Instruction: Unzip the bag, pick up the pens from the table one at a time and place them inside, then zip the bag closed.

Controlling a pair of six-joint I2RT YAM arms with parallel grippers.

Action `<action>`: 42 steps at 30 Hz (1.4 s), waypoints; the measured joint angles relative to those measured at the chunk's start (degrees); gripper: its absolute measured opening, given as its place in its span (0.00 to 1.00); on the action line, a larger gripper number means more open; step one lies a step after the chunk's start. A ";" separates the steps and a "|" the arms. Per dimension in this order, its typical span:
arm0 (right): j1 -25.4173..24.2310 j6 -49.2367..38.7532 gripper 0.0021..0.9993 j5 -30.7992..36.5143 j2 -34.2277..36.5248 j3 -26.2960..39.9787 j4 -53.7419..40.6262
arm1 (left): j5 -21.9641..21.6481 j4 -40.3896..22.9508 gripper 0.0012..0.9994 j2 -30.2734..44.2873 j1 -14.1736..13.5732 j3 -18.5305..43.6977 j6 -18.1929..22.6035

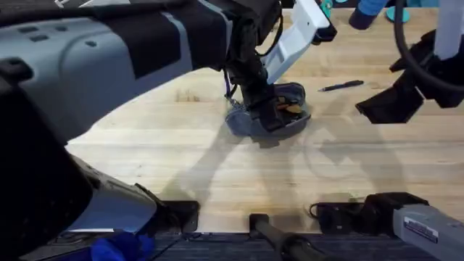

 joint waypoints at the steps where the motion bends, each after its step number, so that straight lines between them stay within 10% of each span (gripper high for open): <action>1: 0.00 0.00 1.00 0.00 0.00 0.00 0.00 | 0.00 0.00 1.00 0.00 0.00 0.01 -0.01; 14: 0.00 0.00 1.00 0.00 0.00 0.00 -0.22 | -1.43 -0.11 1.00 -5.68 0.00 4.17 -2.67; 25: 0.00 0.02 1.00 -0.02 0.00 0.00 -3.77 | -15.10 -2.06 0.99 -19.57 0.70 4.61 -10.27; 42: 0.00 22.66 1.00 -4.31 0.75 0.00 -2.73 | -19.06 -12.33 0.99 -25.57 22.07 4.61 -16.39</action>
